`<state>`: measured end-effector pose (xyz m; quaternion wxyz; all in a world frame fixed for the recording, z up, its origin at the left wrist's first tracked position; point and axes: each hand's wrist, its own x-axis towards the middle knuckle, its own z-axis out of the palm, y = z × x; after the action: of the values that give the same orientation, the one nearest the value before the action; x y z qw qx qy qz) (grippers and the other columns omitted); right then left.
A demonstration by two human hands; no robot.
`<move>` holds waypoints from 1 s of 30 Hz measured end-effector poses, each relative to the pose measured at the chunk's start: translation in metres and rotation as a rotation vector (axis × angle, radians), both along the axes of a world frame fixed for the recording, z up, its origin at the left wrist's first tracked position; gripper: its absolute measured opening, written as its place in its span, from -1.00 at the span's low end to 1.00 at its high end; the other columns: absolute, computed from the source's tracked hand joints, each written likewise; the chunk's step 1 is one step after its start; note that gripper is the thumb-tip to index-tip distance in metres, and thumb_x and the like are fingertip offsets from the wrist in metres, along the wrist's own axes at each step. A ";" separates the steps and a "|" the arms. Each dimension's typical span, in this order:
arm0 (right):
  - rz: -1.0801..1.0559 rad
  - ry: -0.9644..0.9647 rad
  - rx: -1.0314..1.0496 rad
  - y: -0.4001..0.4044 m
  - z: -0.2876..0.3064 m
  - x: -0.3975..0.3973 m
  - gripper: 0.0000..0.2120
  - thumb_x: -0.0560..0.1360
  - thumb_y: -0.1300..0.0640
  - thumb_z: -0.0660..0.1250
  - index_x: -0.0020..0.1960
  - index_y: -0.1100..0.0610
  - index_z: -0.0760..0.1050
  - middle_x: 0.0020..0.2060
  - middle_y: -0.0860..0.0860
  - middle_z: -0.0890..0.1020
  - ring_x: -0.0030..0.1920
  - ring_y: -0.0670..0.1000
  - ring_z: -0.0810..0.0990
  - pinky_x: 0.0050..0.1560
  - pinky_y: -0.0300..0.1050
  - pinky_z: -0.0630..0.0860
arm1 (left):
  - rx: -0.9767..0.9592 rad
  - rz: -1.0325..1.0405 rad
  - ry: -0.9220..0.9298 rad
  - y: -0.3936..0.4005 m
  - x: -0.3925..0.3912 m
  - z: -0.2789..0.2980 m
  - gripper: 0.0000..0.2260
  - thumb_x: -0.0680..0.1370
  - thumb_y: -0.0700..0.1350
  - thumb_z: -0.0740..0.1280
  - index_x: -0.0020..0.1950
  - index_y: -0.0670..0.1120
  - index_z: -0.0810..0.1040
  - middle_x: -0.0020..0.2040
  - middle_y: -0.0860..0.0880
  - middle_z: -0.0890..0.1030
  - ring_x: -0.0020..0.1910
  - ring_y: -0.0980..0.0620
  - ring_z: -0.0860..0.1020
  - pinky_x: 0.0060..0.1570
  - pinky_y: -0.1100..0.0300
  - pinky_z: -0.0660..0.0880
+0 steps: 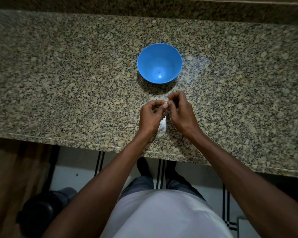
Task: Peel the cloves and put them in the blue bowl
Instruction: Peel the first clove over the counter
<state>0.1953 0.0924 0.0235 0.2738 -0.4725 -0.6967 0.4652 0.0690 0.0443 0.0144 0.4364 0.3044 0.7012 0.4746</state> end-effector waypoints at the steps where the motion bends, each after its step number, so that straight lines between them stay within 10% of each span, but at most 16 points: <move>1: -0.009 0.002 -0.005 -0.001 0.000 0.001 -0.88 0.71 0.20 0.23 0.24 0.16 0.40 -0.01 0.01 0.60 -0.06 -0.15 0.62 -0.14 -0.29 0.57 | 0.006 -0.014 0.008 0.000 0.000 0.000 -0.86 0.61 -0.16 0.45 0.12 -0.19 0.67 -0.02 -0.01 0.72 -0.06 0.21 0.68 -0.10 0.33 0.60; 13: -0.171 -0.033 -0.138 -0.007 -0.007 0.025 -0.94 0.59 0.20 0.46 0.06 0.13 0.67 -0.12 -0.09 0.72 -0.15 -0.22 0.69 -0.15 -0.36 0.59 | 0.017 -0.019 -0.073 -0.004 -0.004 0.000 -0.85 0.58 -0.14 0.49 0.11 -0.15 0.68 -0.04 -0.03 0.73 -0.02 0.05 0.71 -0.02 0.18 0.67; 20: 0.005 -0.210 -0.055 -0.002 -0.012 0.026 -0.91 0.55 0.23 0.49 0.02 0.13 0.75 -0.02 -0.02 0.70 -0.10 -0.10 0.69 -0.08 -0.08 0.69 | 0.046 -0.021 -0.273 -0.004 -0.012 0.001 -0.81 0.58 -0.29 0.45 0.17 -0.30 0.61 0.05 -0.18 0.74 0.10 -0.18 0.71 0.13 -0.09 0.66; 30: -0.103 0.303 -0.575 0.016 0.012 0.021 -0.84 0.55 0.22 0.49 0.12 0.24 0.70 -0.08 0.18 0.77 -0.10 0.04 0.74 -0.01 -0.14 0.67 | 0.050 -0.104 -0.207 -0.001 -0.017 0.004 -0.84 0.56 -0.30 0.47 0.12 -0.31 0.67 0.03 -0.14 0.73 0.02 0.05 0.71 -0.01 0.26 0.61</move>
<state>0.2162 0.1088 0.0360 0.2527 -0.4905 -0.4634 0.6934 0.0520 0.0433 0.0188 0.5230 0.3005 0.6236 0.4973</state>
